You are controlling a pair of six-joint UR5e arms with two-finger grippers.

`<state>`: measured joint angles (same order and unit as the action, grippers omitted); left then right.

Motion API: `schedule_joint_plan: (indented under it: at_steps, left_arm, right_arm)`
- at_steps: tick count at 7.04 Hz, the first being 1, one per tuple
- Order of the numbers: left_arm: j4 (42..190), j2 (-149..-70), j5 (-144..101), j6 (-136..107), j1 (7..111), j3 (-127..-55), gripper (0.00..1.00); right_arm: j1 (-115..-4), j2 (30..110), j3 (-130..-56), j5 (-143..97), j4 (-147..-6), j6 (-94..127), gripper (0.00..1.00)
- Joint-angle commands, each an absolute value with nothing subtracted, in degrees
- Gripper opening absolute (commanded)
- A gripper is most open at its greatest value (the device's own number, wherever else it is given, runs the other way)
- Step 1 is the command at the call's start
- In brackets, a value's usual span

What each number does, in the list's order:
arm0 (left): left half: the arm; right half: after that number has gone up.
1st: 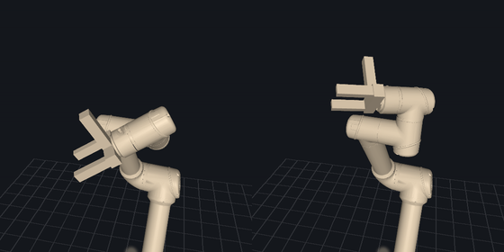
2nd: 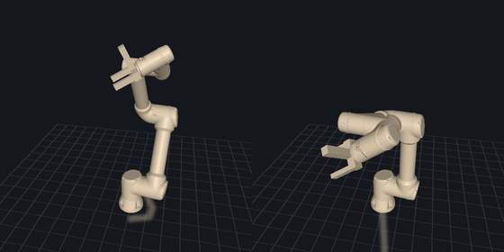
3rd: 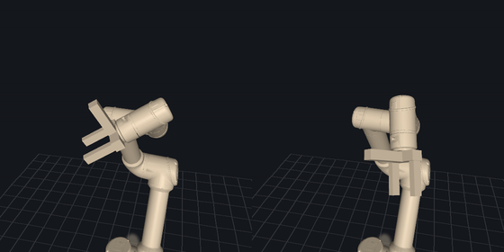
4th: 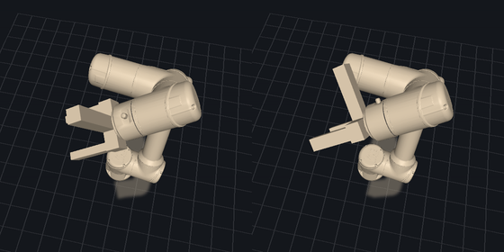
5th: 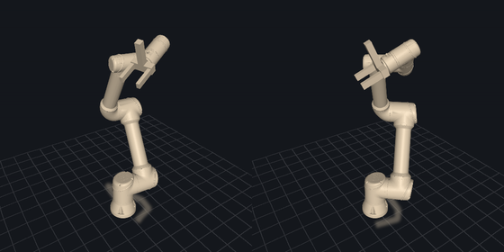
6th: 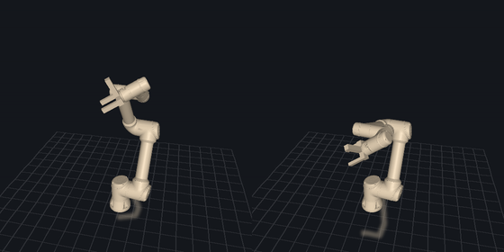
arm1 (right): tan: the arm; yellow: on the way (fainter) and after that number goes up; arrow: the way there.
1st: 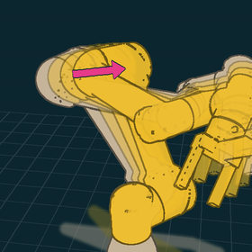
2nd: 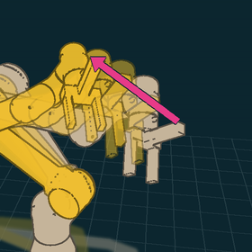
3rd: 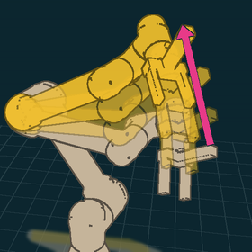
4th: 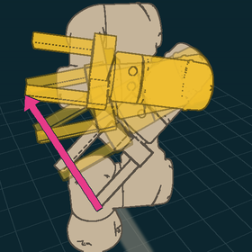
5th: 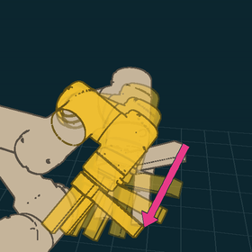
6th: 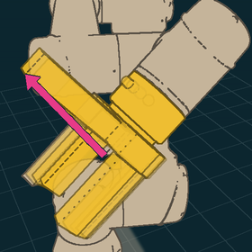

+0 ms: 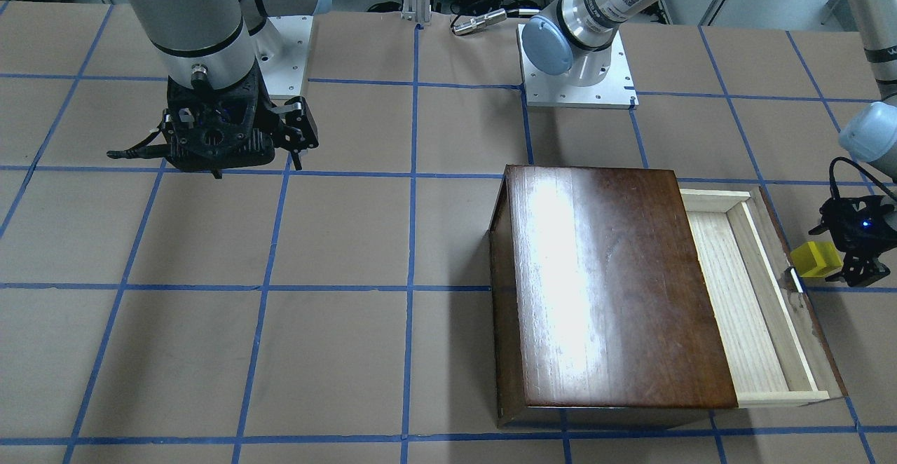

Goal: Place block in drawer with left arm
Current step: 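Close the left gripper on the yellow cube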

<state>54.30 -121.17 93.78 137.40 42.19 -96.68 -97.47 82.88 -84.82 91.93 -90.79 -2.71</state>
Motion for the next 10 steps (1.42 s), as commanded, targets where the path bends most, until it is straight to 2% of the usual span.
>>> schedule_joint_plan:
  at_steps: [1, 2, 3, 5, 6, 7, 10]
  left_arm:
    - [54.14, -121.99, 92.30, 137.64, 42.19, -96.68, 1.00]
    - [54.23, -121.99, 92.20, 137.64, 42.19, -96.68, 1.00]
    - [54.23, -121.99, 92.11, 137.64, 42.19, -96.68, 0.95]
    - [54.14, -121.99, 92.11, 139.39, 42.19, -96.68, 0.39]
    - [54.14, -121.99, 92.02, 139.39, 42.19, -96.68, 0.22]
    - [54.14, -121.99, 92.02, 139.39, 42.19, -96.68, 0.19]
    - [54.14, -121.99, 91.49, 139.40, 42.19, -96.68, 0.18]
  right_arm:
    - [-97.47, 82.88, -84.81, 91.93, -90.79, -2.72, 1.00]
    - [-97.47, 82.88, -84.81, 91.93, -90.79, -2.64, 1.00]
    - [-97.47, 82.88, -84.81, 91.93, -90.79, -2.72, 1.00]
    - [-97.47, 82.88, -84.81, 91.93, -90.79, -2.64, 1.00]
    - [-97.47, 82.88, -84.81, 91.93, -90.79, -2.64, 1.00]
    - [-97.47, 82.88, -84.81, 91.93, -90.79, -2.72, 1.00]
    - [-97.47, 82.88, -84.81, 91.93, -90.79, -2.72, 1.00]
